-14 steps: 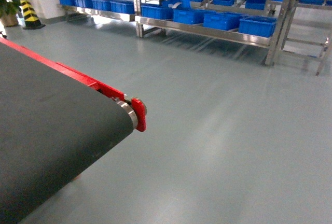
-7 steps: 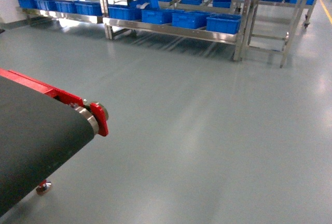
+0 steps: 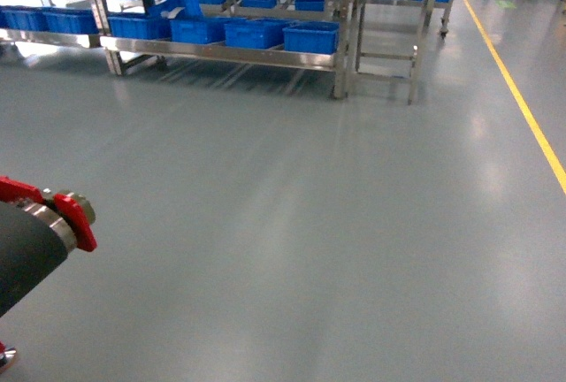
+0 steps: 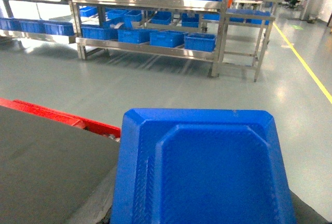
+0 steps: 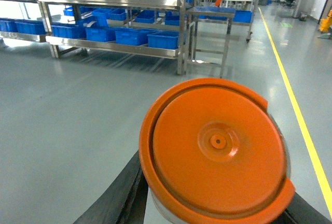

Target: Sort blue parts and orange caps into right shelf containers

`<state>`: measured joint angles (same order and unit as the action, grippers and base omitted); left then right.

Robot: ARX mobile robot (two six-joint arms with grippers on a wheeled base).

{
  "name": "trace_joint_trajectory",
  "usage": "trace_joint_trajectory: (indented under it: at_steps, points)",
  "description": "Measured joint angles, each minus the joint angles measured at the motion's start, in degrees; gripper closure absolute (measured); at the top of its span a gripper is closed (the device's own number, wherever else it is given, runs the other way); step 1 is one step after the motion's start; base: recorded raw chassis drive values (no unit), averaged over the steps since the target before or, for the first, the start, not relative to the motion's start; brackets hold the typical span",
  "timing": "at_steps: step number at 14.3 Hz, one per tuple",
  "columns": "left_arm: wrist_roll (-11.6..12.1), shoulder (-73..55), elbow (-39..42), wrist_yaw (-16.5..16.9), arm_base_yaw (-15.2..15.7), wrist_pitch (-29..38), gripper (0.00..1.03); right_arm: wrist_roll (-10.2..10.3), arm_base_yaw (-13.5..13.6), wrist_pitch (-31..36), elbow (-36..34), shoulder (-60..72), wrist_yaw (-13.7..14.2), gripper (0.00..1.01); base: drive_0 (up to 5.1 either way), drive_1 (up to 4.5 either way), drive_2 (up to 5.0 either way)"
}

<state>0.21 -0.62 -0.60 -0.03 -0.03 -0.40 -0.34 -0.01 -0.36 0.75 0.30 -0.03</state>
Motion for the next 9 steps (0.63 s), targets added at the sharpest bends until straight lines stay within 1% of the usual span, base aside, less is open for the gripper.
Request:
trace_joint_trajectory:
  at_steps: [9]
  points:
    - [0.0, 0.0, 0.0, 0.02, 0.0, 0.0, 0.59, 0.0, 0.0, 0.0, 0.0, -0.02, 0.0, 0.58, -1.7, -1.68, -1.7]
